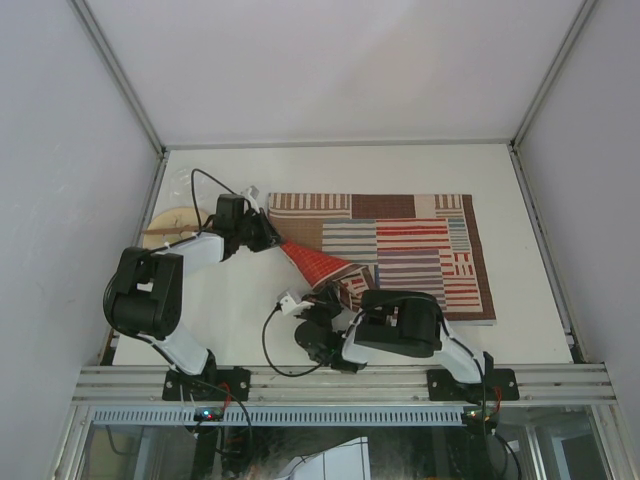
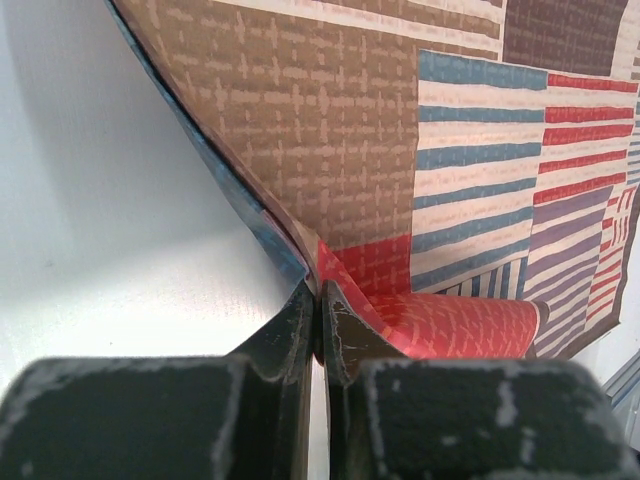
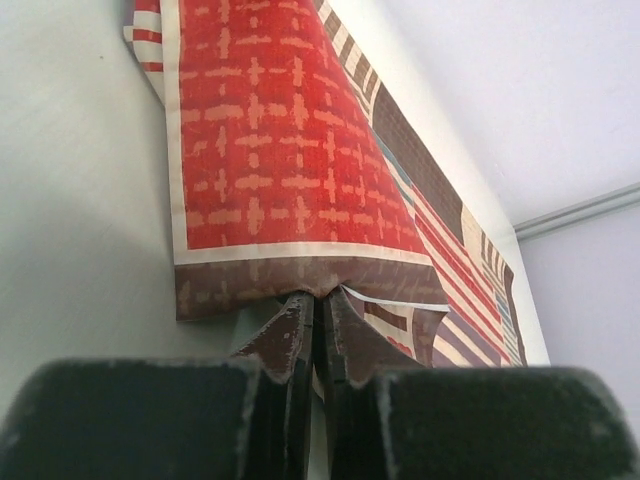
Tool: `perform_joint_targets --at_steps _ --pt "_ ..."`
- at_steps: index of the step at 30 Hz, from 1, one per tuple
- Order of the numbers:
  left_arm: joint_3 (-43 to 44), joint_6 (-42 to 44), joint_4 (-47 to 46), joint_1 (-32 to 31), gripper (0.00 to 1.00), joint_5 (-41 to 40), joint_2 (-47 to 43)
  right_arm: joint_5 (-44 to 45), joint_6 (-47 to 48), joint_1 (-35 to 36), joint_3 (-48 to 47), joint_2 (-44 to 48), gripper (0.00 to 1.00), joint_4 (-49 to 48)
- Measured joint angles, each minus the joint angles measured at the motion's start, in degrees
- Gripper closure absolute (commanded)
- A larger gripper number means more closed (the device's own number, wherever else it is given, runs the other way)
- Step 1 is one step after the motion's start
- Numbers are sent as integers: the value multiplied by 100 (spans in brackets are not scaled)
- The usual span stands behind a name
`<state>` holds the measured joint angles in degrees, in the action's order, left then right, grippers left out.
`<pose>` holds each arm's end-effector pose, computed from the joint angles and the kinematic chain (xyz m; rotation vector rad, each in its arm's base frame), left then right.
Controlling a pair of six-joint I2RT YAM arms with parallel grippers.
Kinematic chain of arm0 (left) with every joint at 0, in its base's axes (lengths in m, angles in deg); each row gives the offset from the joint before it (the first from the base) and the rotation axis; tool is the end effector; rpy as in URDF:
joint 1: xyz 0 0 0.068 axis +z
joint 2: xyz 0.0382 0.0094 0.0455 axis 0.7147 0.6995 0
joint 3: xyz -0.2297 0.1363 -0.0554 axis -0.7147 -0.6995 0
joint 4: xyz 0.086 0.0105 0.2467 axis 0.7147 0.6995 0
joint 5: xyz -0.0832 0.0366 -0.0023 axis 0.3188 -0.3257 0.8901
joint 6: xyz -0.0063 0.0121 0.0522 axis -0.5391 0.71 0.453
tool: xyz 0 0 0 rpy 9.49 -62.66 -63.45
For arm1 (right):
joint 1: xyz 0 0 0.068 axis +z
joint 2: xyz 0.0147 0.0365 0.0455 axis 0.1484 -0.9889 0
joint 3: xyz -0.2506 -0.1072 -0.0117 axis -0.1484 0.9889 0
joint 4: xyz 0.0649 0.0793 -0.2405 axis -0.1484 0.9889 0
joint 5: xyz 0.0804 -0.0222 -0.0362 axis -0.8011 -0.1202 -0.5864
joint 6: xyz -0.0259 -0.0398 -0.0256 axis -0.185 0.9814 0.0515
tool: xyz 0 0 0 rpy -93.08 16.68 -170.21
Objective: Set the dinner table for one person
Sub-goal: Flatten out the napkin at the center of the board.
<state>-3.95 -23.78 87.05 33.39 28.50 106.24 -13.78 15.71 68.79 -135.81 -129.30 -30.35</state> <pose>0.3186 -0.0828 0.1674 -0.2176 2.4161 -0.8199 0.1125 0.3453 0.0695 -0.7901 1.5028 -0.6249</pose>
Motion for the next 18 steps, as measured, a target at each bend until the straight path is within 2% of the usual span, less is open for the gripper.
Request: perform_joint_targets --at_steps 9,18 --pt "0 2 -4 0 91 -7 0 -122 122 -120 160 286 100 -120" --pt "-2 0 -66 -2 91 15 0 -505 -326 -669 284 1209 100 317"
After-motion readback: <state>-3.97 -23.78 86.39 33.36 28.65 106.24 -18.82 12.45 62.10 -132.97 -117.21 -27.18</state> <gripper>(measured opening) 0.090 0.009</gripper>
